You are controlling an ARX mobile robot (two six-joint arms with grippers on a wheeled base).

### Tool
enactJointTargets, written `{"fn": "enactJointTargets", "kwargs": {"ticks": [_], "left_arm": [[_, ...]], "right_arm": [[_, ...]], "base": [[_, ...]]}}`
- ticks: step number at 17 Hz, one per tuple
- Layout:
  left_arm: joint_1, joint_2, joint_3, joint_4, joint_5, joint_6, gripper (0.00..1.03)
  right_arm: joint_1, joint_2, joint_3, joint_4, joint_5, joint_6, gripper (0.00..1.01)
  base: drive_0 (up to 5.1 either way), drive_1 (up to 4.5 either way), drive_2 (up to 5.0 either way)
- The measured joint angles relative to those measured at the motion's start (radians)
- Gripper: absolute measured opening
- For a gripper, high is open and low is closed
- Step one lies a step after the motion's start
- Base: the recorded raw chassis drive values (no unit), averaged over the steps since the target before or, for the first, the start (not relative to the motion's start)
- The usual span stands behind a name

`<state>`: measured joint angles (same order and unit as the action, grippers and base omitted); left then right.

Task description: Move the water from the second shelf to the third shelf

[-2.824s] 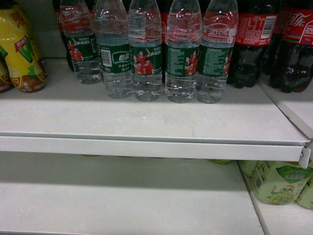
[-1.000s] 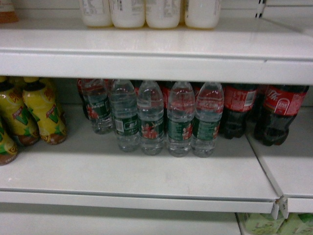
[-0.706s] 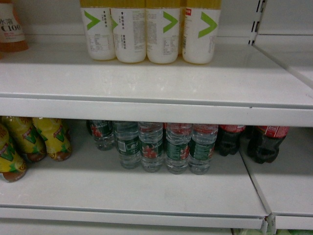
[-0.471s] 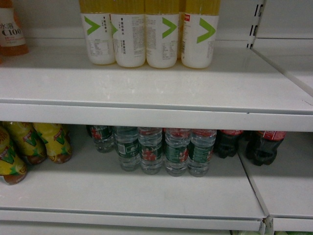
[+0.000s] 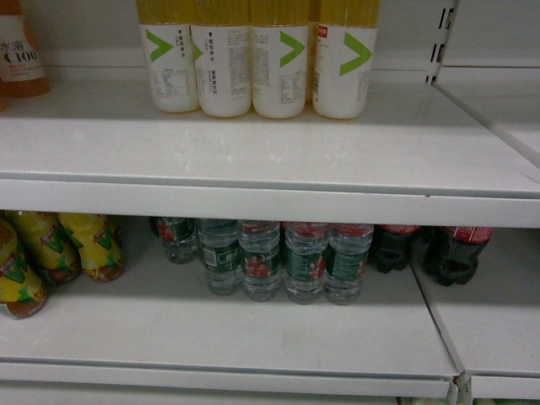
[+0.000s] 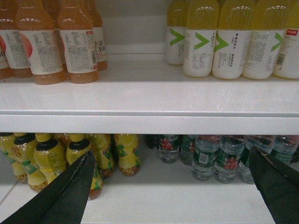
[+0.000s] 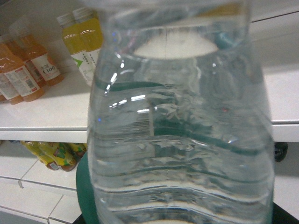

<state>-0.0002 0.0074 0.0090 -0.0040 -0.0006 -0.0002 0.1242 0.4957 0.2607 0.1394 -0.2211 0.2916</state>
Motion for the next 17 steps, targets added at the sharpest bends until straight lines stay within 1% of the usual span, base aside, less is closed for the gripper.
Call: {"fn": "enactJointTargets", "kwargs": {"ticks": [2, 17], "left_arm": [[0.0, 0.0, 0.0, 0.001, 0.001, 0.0, 0.98], [0.0, 0.0, 0.0, 0.0, 0.0, 0.0, 0.98]], "right_arm": [[-0.001, 0.0, 0.0, -0.005, 0.008, 0.0, 0.42], [0.0, 0.0, 0.0, -0.003, 0.006, 0.0, 0.42]], "base": [[-4.1, 2.5, 2.5], [-4.4, 2.23, 2.2]]}}
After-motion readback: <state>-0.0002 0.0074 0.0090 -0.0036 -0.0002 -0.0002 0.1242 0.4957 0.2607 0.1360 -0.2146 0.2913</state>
